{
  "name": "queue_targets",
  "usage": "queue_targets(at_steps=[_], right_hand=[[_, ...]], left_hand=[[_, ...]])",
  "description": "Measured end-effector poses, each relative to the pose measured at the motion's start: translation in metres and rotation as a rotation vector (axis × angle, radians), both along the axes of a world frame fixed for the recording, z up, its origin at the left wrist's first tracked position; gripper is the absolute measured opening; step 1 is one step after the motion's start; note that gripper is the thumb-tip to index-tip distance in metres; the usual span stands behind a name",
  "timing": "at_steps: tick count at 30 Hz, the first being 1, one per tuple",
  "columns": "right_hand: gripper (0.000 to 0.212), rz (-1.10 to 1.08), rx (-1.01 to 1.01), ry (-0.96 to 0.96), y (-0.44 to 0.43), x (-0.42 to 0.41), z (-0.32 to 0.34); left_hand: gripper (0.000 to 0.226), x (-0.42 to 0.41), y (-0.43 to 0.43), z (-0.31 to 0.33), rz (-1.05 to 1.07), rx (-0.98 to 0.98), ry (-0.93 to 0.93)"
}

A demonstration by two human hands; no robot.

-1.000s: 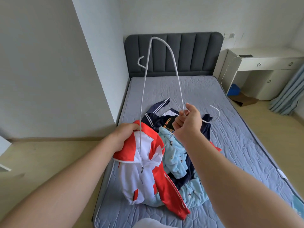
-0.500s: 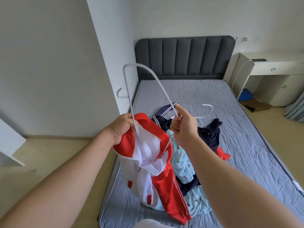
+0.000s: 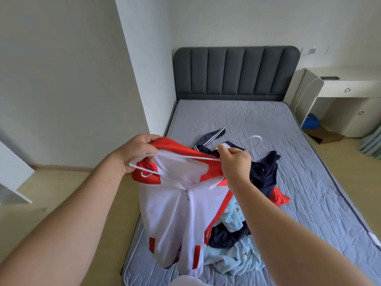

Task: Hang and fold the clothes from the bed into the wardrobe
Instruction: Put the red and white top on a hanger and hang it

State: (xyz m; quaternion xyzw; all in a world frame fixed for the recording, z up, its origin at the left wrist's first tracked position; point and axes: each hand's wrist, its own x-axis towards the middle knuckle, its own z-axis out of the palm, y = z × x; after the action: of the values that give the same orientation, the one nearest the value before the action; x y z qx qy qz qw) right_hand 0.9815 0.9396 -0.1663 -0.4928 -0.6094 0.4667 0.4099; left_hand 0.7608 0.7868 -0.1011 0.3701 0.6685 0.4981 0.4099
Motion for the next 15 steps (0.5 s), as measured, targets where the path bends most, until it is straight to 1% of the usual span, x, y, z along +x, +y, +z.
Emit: queue_targets(at_steps=[2, 4, 7, 9, 11, 15], right_hand=[[0.052, -0.037, 0.077, -0.078, 0.003, 0.000, 0.002], [0.052, -0.071, 0.104, -0.106, 0.007, 0.001, 0.005], [0.053, -0.083, 0.126, -0.105, 0.011, 0.002, 0.010], [0.054, -0.075, 0.123, -0.083, 0.012, 0.003, 0.012], [0.056, -0.060, 0.138, -0.083, 0.011, 0.003, 0.013], [0.058, -0.055, 0.155, -0.085, 0.010, 0.003, 0.015]], left_hand=[[0.055, -0.008, 0.000, -0.002, 0.011, -0.093, 0.197], [0.053, -0.013, 0.000, -0.007, 0.046, -0.135, 0.372], [0.051, -0.020, 0.005, -0.019, 0.127, -0.177, 0.526], [0.041, -0.023, 0.006, -0.027, 0.187, -0.221, 0.630], [0.033, -0.023, 0.003, -0.034, 0.204, -0.252, 0.689], [0.034, -0.022, 0.003, -0.044, 0.231, -0.286, 0.697]])
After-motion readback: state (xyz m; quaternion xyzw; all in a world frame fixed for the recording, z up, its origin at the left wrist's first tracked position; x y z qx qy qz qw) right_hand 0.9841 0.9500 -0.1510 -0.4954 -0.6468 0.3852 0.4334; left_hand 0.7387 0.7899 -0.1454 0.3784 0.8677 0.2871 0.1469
